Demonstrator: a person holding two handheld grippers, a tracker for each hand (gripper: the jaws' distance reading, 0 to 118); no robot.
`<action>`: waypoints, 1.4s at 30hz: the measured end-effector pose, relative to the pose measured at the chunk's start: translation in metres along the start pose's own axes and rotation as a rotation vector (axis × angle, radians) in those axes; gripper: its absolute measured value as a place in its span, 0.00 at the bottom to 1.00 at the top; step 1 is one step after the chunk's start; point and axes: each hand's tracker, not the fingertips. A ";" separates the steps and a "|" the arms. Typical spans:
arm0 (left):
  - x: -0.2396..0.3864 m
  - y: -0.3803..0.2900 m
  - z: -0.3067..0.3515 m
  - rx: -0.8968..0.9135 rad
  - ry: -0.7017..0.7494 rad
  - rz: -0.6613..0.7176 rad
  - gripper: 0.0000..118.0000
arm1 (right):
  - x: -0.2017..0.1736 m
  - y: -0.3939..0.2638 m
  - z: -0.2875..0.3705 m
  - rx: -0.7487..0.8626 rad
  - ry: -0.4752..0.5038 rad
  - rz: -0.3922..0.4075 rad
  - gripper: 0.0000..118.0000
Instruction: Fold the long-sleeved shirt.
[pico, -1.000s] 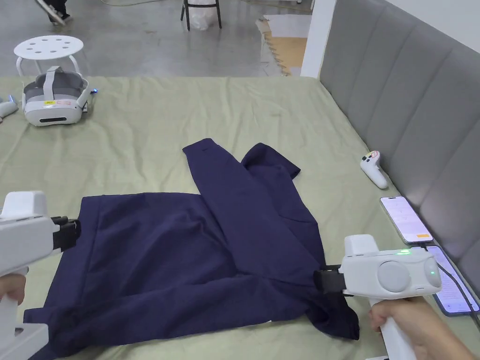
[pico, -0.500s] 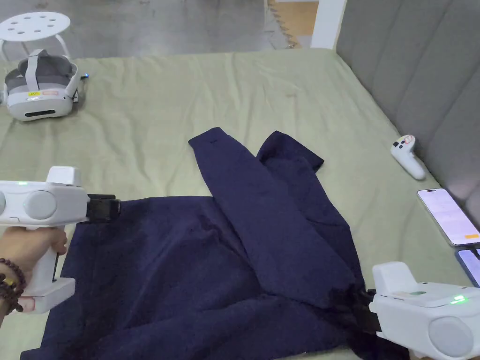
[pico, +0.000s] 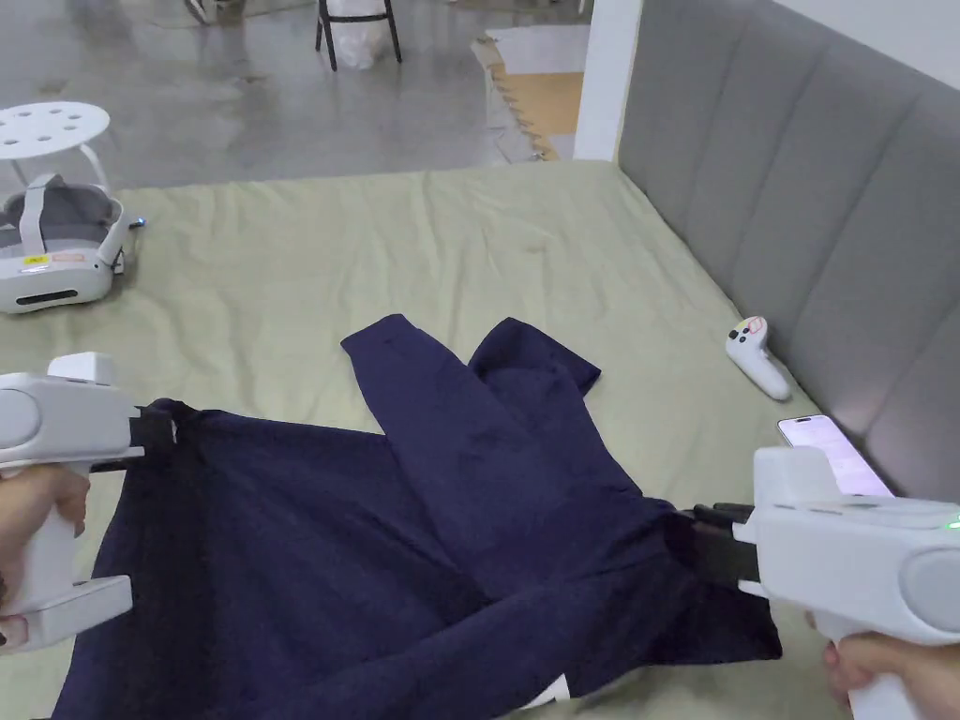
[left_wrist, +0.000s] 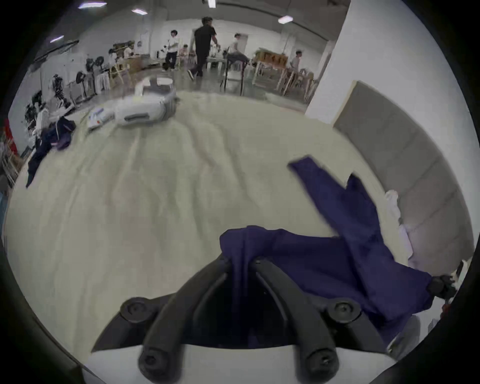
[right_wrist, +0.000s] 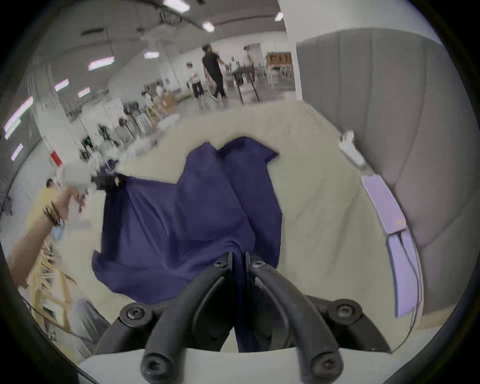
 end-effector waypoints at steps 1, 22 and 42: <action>0.001 0.012 0.020 0.037 0.008 -0.015 0.09 | -0.002 0.022 0.008 0.037 0.020 0.024 0.06; 0.091 0.256 0.341 0.693 0.210 -0.082 0.10 | -0.098 0.412 0.121 0.603 -0.304 0.178 0.06; 0.073 0.125 0.132 0.396 0.381 -0.131 0.10 | -0.008 0.261 -0.047 0.262 -0.403 0.095 0.06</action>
